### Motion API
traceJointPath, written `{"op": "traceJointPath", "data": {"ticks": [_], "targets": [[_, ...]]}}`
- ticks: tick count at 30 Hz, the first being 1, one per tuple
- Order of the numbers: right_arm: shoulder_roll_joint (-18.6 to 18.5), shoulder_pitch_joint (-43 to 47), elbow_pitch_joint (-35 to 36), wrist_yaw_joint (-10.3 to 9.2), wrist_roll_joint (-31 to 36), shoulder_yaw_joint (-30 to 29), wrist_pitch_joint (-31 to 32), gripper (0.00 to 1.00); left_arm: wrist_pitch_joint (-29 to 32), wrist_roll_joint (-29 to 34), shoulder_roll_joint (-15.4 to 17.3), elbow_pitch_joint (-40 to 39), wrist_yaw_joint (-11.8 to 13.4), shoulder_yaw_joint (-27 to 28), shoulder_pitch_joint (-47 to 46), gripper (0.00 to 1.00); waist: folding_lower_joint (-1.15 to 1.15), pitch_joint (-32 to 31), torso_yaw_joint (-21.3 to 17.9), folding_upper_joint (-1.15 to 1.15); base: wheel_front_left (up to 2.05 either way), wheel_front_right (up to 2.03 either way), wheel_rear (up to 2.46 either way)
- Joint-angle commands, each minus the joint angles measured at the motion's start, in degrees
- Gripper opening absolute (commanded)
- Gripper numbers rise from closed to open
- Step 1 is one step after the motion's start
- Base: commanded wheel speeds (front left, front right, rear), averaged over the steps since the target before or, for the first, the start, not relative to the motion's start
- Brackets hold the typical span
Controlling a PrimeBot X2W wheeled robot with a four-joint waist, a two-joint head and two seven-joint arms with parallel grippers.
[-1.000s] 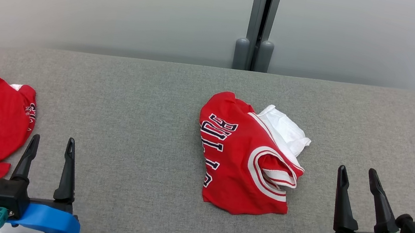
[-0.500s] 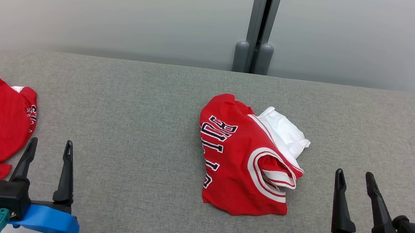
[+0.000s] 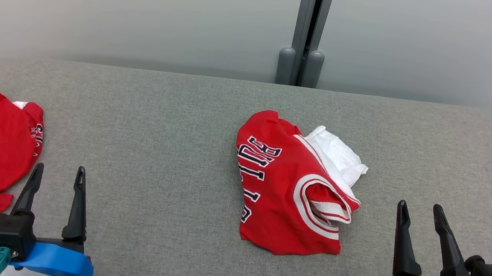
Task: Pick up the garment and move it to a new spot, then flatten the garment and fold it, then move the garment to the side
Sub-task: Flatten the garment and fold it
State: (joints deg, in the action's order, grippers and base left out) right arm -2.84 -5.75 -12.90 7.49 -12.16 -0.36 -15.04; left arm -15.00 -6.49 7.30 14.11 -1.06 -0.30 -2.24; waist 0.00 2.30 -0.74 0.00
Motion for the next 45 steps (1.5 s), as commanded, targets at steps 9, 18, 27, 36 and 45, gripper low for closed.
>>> {"op": "traceJointPath", "data": {"ticks": [9,18,27,36,45], "targets": [[-0.09,-6.03,-0.25,0.01,3.15,0.33,-0.22,1.00,-0.27,0.15,-0.37,-0.41,-0.72,0.69,-1.44,1.00,0.00,1.47,0.23,0.00,0.00,0.00,0.00],[-3.10,-19.45,-8.68,0.01,6.95,2.39,0.07,1.00,-0.27,0.50,-1.18,-0.61,-1.29,0.22,-3.85,1.00,0.00,5.20,1.94,0.00,0.00,0.00,0.00],[-6.39,-29.94,-26.95,0.01,9.22,2.69,4.10,1.00,-0.28,0.66,-2.33,-0.21,-1.77,-0.40,-6.53,1.00,0.00,9.49,5.33,0.00,0.00,0.00,0.00],[-6.36,-33.30,-43.82,0.01,6.74,4.99,4.79,1.00,-0.27,1.03,-2.98,0.06,-2.02,-0.34,-7.89,1.00,0.00,11.16,7.66,0.00,0.00,0.00,0.00],[-4.15,-32.70,-53.59,0.03,4.52,9.26,5.25,1.00,-0.27,1.44,-3.25,0.71,-2.42,0.16,-8.51,1.00,0.00,11.03,7.78,0.00,0.00,0.00,0.00]]}}
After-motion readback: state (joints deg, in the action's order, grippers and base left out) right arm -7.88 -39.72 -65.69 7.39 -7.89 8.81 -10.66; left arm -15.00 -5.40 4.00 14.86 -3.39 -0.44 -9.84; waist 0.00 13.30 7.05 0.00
